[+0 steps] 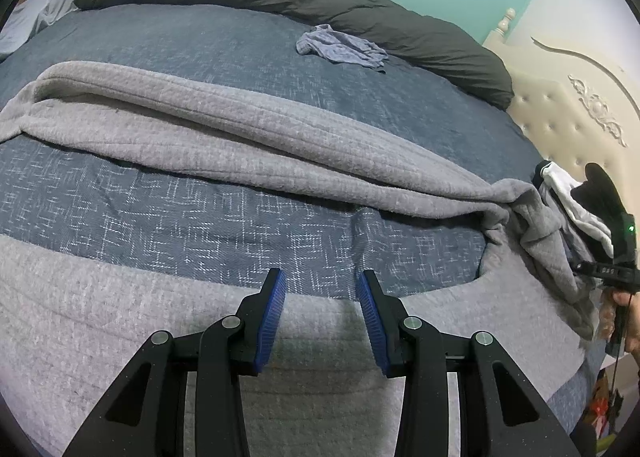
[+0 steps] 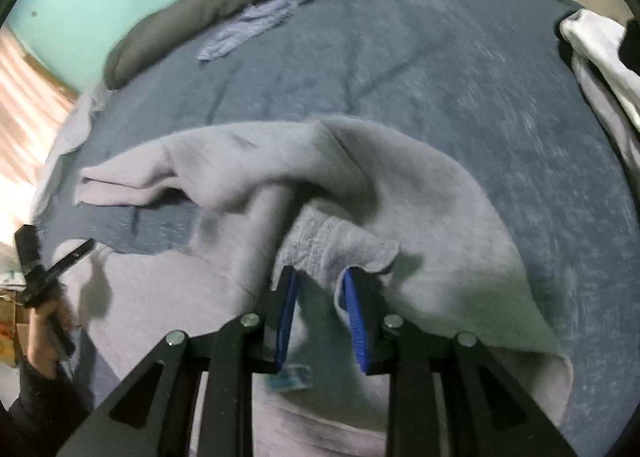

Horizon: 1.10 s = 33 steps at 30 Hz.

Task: Fold clothes

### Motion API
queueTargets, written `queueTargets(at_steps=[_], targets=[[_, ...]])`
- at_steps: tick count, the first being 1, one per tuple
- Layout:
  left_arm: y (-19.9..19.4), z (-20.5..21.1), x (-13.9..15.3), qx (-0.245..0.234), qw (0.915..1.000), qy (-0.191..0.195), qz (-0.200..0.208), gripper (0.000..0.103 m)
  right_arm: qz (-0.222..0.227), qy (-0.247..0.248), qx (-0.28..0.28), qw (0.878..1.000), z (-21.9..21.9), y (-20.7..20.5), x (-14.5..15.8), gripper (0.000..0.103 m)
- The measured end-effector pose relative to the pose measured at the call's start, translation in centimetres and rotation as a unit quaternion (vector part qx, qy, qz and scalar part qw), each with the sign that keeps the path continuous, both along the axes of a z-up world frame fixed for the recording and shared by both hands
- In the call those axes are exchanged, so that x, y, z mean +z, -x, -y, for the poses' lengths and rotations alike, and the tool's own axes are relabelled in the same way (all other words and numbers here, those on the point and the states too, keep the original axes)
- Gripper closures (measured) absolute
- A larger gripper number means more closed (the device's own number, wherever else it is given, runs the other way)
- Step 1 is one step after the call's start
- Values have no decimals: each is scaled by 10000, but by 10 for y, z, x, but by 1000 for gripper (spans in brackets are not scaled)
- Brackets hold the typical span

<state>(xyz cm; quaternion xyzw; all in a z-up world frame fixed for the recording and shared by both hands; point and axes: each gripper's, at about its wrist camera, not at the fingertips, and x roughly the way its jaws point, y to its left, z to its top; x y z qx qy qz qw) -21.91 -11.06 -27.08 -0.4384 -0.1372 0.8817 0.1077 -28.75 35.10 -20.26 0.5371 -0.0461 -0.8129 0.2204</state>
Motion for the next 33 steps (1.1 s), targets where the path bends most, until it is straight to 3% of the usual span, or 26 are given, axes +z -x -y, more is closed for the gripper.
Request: queueTargets(at_steps=[4, 10, 17, 19, 21, 29, 32, 33], targets=[[1, 1, 0, 24, 10000, -3, 4, 61, 110, -243, 598, 9979, 23, -7, -6, 77], [1, 0, 1, 12, 10000, -17, 0, 61, 310, -155, 801, 9962, 26, -23, -12, 77], [1, 2, 3, 50, 10000, -39, -35, 61, 135, 254, 174, 9994, -7, -26, 12, 76], [1, 2, 3, 54, 10000, -42, -35, 61, 148, 510, -258, 9983, -23, -19, 15, 65], [0, 1, 2, 51, 10000, -41, -30, 61, 201, 807, -549, 9950, -36, -11, 17, 63], [1, 2, 2, 70, 10000, -41, -28, 61, 710, 1070, -609, 9898, -17, 12, -5, 63], [2, 2, 1, 72, 10000, -43, -26, 61, 831, 885, -748, 9898, -13, 17, -14, 68], [2, 2, 1, 73, 10000, -47, -24, 61, 807, 890, -775, 9897, -12, 19, -14, 78]])
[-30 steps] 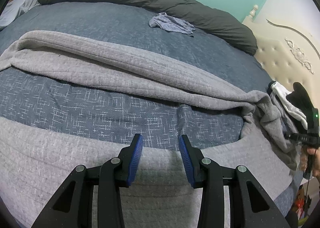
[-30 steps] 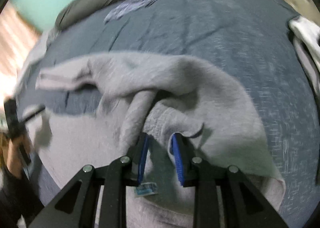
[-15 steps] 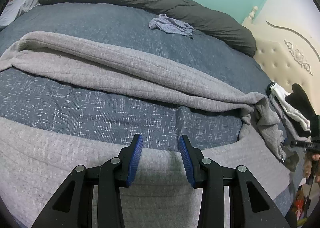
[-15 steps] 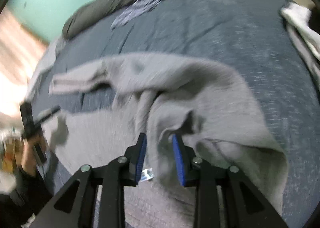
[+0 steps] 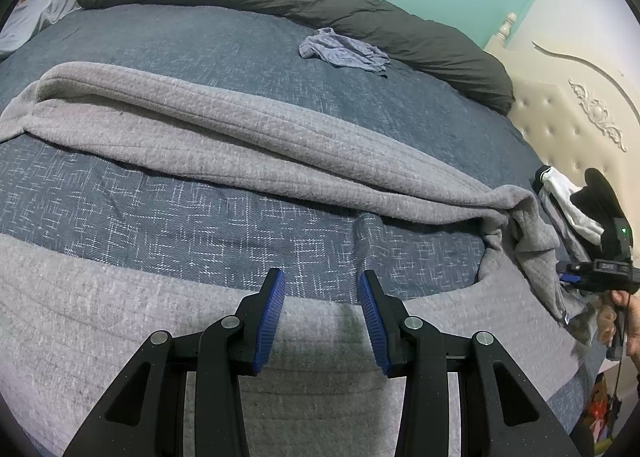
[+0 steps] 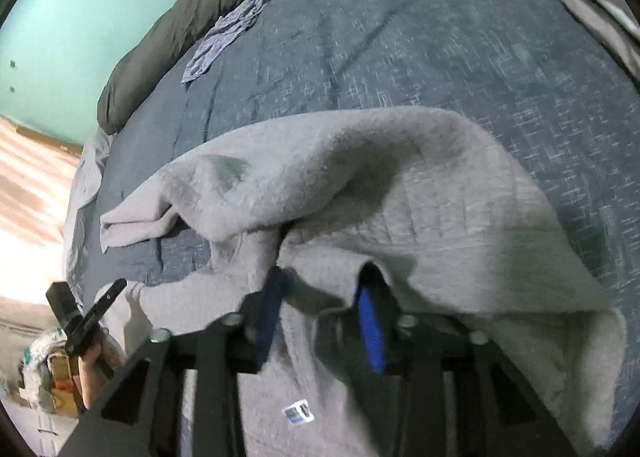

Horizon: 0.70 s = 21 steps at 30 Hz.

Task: Fold clothes

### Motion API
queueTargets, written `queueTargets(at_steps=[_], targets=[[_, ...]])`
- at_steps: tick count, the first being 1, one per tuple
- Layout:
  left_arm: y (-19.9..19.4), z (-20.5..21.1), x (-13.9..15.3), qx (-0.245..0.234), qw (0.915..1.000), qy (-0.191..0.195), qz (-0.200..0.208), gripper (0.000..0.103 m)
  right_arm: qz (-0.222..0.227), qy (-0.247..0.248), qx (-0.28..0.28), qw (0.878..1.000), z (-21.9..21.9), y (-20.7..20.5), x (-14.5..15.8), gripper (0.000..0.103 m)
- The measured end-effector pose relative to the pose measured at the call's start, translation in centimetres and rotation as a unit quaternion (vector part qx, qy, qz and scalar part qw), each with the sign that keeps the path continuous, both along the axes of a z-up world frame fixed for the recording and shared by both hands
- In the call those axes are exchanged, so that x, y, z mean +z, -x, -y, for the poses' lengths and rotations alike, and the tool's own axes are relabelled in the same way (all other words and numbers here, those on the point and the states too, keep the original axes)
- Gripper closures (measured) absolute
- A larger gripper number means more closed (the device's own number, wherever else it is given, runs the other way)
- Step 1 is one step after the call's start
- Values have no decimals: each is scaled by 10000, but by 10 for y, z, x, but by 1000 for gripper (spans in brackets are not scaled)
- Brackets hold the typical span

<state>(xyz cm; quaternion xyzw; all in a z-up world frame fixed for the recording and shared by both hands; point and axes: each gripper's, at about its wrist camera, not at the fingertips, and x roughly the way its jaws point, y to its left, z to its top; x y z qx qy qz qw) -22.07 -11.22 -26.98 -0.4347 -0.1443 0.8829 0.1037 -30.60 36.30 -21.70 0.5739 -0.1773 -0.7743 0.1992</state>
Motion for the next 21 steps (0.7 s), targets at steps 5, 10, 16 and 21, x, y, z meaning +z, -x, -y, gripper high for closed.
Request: queueTargets(at_steps=[5, 10, 16, 21], targets=[[-1, 1, 0, 9, 10000, -3, -3, 60, -572, -16, -88, 9983, 0, 2, 21, 94], [0, 0, -1, 6, 10000, 15, 7, 60, -1299, -283, -385, 9904, -21, 19, 66, 95], [1, -5, -4, -44, 9999, 83, 36, 60, -1694, -633, -848, 9799, -50, 58, 102, 96], [1, -7, -5, -63, 9999, 128, 34, 60, -2035, -844, -1156, 9686, -64, 81, 121, 96]])
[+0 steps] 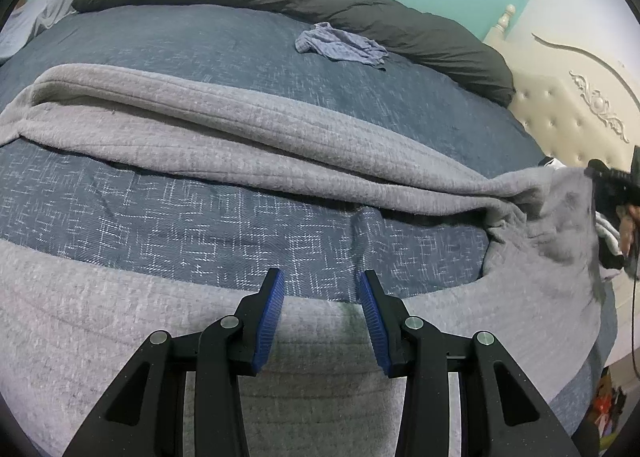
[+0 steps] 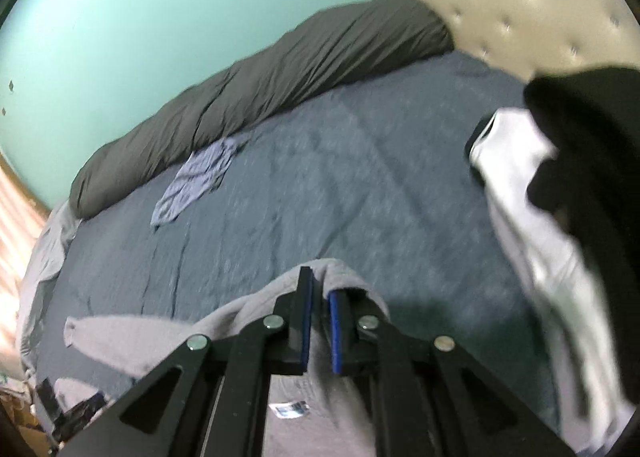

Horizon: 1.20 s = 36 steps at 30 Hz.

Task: Fold clothes
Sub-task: 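Lift the grey sweater hem with the right tool toward the folded part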

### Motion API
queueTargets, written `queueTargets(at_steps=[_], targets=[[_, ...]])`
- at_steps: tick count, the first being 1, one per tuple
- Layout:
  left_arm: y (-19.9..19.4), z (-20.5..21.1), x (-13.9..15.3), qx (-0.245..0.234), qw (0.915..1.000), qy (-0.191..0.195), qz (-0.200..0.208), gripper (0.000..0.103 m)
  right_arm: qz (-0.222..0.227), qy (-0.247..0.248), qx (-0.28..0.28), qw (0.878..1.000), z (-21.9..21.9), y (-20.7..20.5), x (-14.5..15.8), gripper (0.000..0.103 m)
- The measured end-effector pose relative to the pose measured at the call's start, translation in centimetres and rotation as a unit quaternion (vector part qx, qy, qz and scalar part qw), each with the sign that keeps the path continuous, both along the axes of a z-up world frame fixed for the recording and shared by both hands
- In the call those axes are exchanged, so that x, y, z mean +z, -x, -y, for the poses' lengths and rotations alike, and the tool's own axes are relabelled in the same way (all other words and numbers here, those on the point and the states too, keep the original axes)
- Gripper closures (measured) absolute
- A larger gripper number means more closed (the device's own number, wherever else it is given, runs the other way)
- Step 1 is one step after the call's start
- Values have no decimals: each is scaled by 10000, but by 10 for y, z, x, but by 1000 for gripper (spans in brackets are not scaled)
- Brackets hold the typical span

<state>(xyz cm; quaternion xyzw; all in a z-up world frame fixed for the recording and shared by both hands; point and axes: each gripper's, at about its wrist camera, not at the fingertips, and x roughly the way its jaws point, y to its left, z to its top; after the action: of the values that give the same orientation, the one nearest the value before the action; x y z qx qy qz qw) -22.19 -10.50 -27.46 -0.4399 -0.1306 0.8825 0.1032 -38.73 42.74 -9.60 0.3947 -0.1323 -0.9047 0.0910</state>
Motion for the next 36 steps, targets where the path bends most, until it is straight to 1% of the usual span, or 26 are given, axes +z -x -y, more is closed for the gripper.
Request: queueTargets(at_steps=[3, 7, 10, 15, 20, 22, 24, 26, 29, 31, 32, 33, 34, 36], targets=[[0, 0, 0, -4, 10000, 30, -4, 60, -97, -104, -193, 9997, -12, 13, 6, 96], [2, 0, -1, 12, 10000, 71, 6, 60, 195, -398, -393, 9982, -19, 31, -17, 96], [3, -1, -2, 10, 9999, 115, 6, 60, 439, -540, -467, 9965, -19, 43, -42, 96], [4, 0, -2, 28, 9999, 161, 7, 60, 459, -757, -670, 9938, -26, 51, -62, 96], [4, 0, -3, 23, 9999, 169, 13, 60, 656, -861, -953, 9895, -35, 64, -74, 97], [4, 0, -3, 17, 9999, 171, 17, 60, 880, -955, -899, 9875, -29, 73, -86, 96], [4, 0, -3, 12, 9998, 172, 21, 60, 908, -1142, -831, 9858, -22, 78, -89, 95], [4, 0, -4, 6, 9998, 174, 26, 60, 791, -1227, -783, 9862, -19, 77, -88, 94], [4, 0, -4, -2, 9998, 176, 32, 60, 640, -1231, -761, 9874, -19, 70, -83, 92], [4, 0, -4, -7, 9998, 177, 35, 60, 599, -1186, -691, 9887, -19, 60, -80, 84], [4, 0, -4, -10, 9998, 172, 32, 60, 610, -1300, -641, 9876, -18, 57, -79, 81], [4, -1, -4, -12, 9999, 168, 31, 60, 624, -1428, -589, 9860, -17, 54, -78, 73], [3, -1, -3, -12, 9999, 160, 32, 60, 666, -1583, -601, 9833, -17, 52, -78, 69], [2, -2, -2, -25, 9998, 171, 19, 60, 635, -1579, -668, 9832, -22, 48, -75, 69]])
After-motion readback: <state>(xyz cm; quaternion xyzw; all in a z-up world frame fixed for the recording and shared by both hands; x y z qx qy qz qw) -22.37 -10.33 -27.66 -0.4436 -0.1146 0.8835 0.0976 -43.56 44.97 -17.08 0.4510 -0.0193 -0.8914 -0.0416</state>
